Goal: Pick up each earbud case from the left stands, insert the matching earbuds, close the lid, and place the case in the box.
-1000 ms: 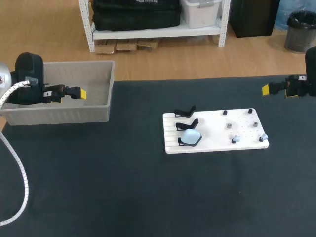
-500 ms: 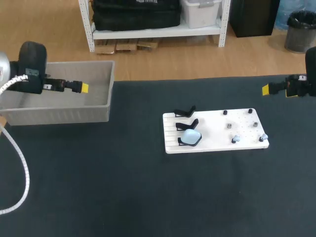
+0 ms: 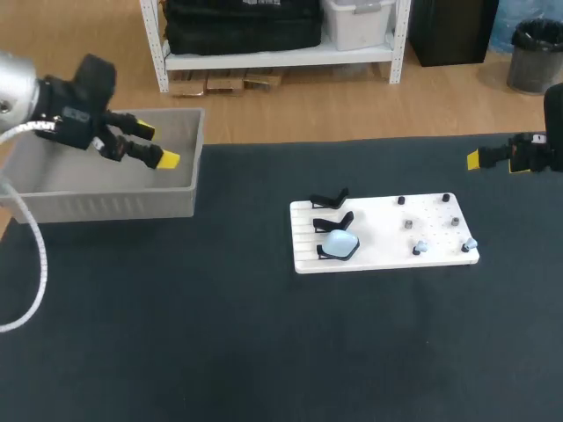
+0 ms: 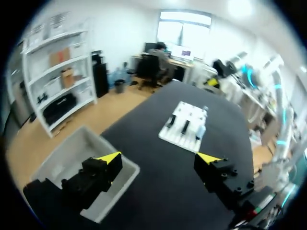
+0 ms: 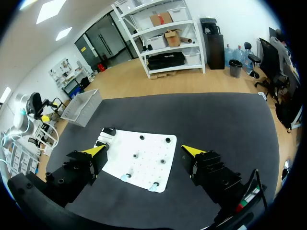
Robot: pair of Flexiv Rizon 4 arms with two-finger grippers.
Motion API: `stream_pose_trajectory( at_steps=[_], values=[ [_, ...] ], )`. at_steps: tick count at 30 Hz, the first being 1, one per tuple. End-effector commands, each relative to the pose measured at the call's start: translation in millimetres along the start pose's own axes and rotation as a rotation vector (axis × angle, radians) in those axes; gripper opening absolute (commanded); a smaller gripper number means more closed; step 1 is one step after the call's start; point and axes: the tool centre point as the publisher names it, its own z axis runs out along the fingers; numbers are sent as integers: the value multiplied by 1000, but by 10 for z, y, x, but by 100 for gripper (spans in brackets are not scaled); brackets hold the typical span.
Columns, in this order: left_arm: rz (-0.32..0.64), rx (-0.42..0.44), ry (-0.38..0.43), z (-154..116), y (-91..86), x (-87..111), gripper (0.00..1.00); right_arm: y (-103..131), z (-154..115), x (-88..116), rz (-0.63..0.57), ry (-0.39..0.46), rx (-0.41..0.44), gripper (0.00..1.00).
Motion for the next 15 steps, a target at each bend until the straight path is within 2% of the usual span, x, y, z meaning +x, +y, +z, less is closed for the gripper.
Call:
stream_pose_trajectory(
  at_steps=[1, 7, 15],
  values=[
    [83, 122, 27, 165, -77, -35, 100, 0, 0, 0, 0, 0, 0, 100],
    [121, 184, 35, 375, -376, 75, 100, 0, 0, 0, 0, 0, 0, 100],
    [149, 204, -58, 659, -617, 90, 100, 0, 0, 0, 0, 0, 0, 100]
  ],
)
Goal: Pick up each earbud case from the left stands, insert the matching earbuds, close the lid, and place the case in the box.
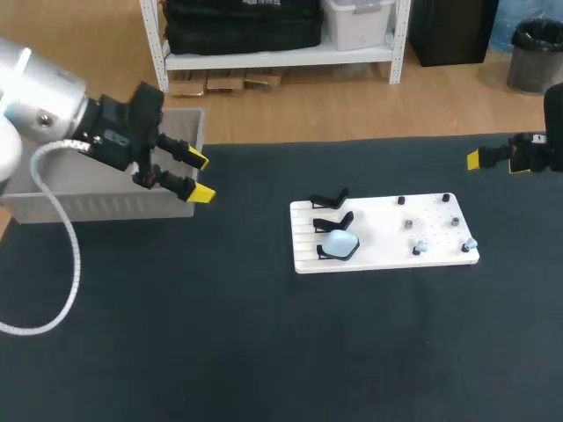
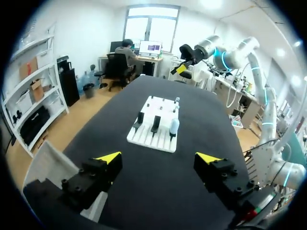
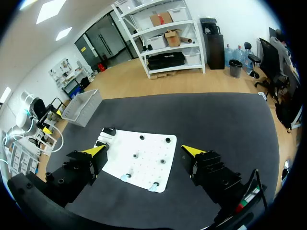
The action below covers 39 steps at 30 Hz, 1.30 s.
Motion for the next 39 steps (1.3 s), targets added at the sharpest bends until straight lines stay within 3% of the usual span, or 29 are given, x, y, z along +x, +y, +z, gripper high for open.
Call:
stream_pose_trajectory(
  at_steps=[1, 9, 16, 27, 35, 37, 39],
  values=[
    [37, -24, -65, 206, -95, 20, 100, 0, 0, 0, 0, 0, 0, 100],
    [166, 22, -71, 574, -285, 5, 100, 0, 0, 0, 0, 0, 0, 100],
    [168, 108, -73, 893, -255, -2, 100, 0, 0, 0, 0, 0, 0, 100],
    [208, 154, -84, 1441, -201, 19, 100, 0, 0, 0, 0, 0, 0, 100],
    [240, 167, -110, 1667, -287, 10, 100, 0, 0, 0, 0, 0, 0, 100],
    [241, 172, -117, 1717, -307, 1, 86, 0, 0, 0, 0, 0, 0, 100],
    [242, 176, -124, 1754, -339, -11, 83, 0, 0, 0, 0, 0, 0, 100]
  ],
)
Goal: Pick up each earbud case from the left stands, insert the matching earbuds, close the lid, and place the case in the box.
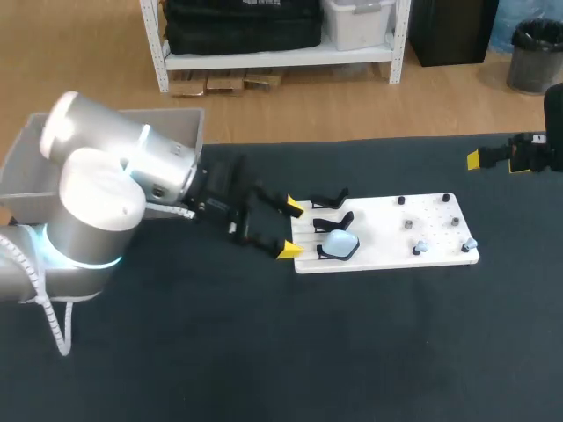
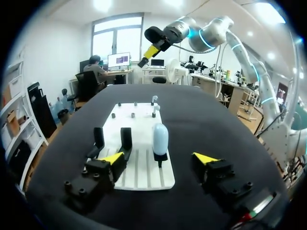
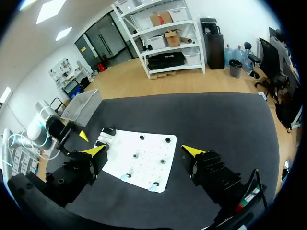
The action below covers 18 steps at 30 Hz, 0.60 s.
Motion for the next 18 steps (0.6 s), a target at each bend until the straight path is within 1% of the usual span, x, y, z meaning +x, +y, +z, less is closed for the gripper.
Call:
stream_pose_trajectory(
  at_steps=[1, 3, 5, 7, 8, 9, 11, 13, 14, 17, 18],
  values=[
    [7, 0, -13, 129, 3, 8, 80, 0, 0, 0, 0, 0, 0, 100],
    [3, -2, -16, 171, -19, 12, 78, 0, 0, 0, 0, 0, 0, 100],
    [1, -20, -21, 215, -34, 33, 80, 0, 0, 0, 0, 0, 0, 100],
    [0, -23, -22, 249, -50, 47, 77, 0, 0, 0, 0, 0, 0, 100],
    [-4, -32, -27, 264, -51, 48, 74, 0, 0, 0, 0, 0, 0, 100],
    [-3, -34, -28, 279, -50, 47, 66, 0, 0, 0, 0, 0, 0, 100],
    [-3, -41, -35, 307, -46, 33, 65, 0, 0, 0, 0, 0, 0, 100],
    [-2, -41, -43, 328, -50, 14, 51, 0, 0, 0, 0, 0, 0, 100],
    [1, -41, -47, 341, -53, 5, 47, 0, 0, 0, 0, 0, 0, 100],
    [6, -43, -54, 379, -49, -10, 50, 0, 0, 0, 0, 0, 0, 100],
    [6, -42, -56, 389, -44, -15, 58, 0, 0, 0, 0, 0, 0, 100]
  ],
)
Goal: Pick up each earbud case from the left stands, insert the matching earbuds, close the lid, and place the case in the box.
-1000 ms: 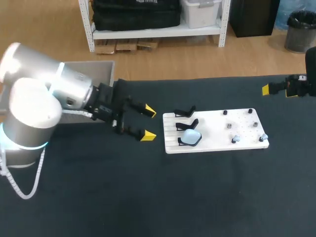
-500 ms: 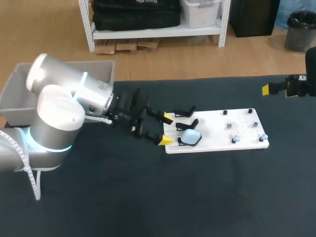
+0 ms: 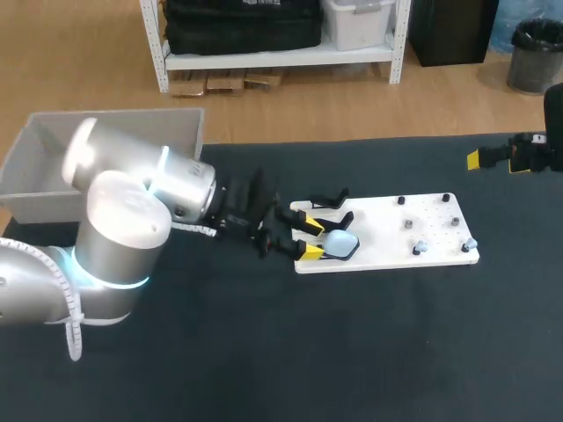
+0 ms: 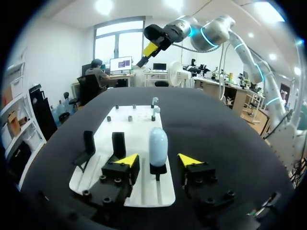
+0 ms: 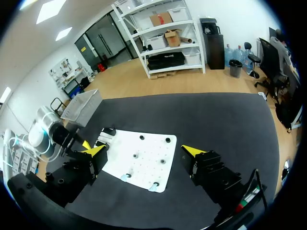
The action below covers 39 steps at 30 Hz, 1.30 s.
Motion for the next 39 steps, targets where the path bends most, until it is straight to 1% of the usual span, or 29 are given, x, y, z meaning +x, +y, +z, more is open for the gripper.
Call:
stream_pose_trajectory(
  at_steps=[1, 4, 5, 7, 9, 10, 13, 16, 18, 23, 26, 29, 37, 39],
  values=[
    [1, -9, -12, 60, -2, 4, 69, 0, 0, 0, 0, 0, 0, 100],
    [-3, -12, -17, 84, 7, -7, 69, 0, 0, 0, 0, 0, 0, 100],
    [-3, -13, -18, 96, 7, -6, 71, 0, 0, 0, 0, 0, 0, 100],
    [-4, -14, -18, 121, 8, -4, 68, 0, 0, 0, 0, 0, 0, 100],
    [-10, -22, -24, 145, 24, -12, 68, 0, 0, 0, 0, 0, 0, 100],
    [-10, -21, -24, 159, 30, -17, 64, 0, 0, 0, 0, 0, 0, 100],
    [-8, -17, -29, 192, 37, -42, 66, 0, 0, 0, 0, 0, 0, 100],
    [-5, -9, -31, 231, 30, -54, 65, 0, 0, 0, 0, 0, 0, 100],
    [-4, -6, -31, 254, 33, -54, 65, 0, 0, 0, 0, 0, 0, 100],
    [-12, -8, -26, 287, 57, -35, 57, 0, 0, 0, 0, 0, 0, 100],
    [-21, -17, -27, 287, 72, -24, 58, 0, 0, 0, 0, 0, 0, 100],
    [-26, -22, -30, 282, 86, -29, 51, 0, 0, 0, 0, 0, 0, 100],
    [-23, -12, -33, 297, 40, -38, 47, 0, 0, 0, 0, 0, 0, 100],
    [-21, -10, -31, 303, 30, -31, 47, 0, 0, 0, 0, 0, 0, 100]
  ],
)
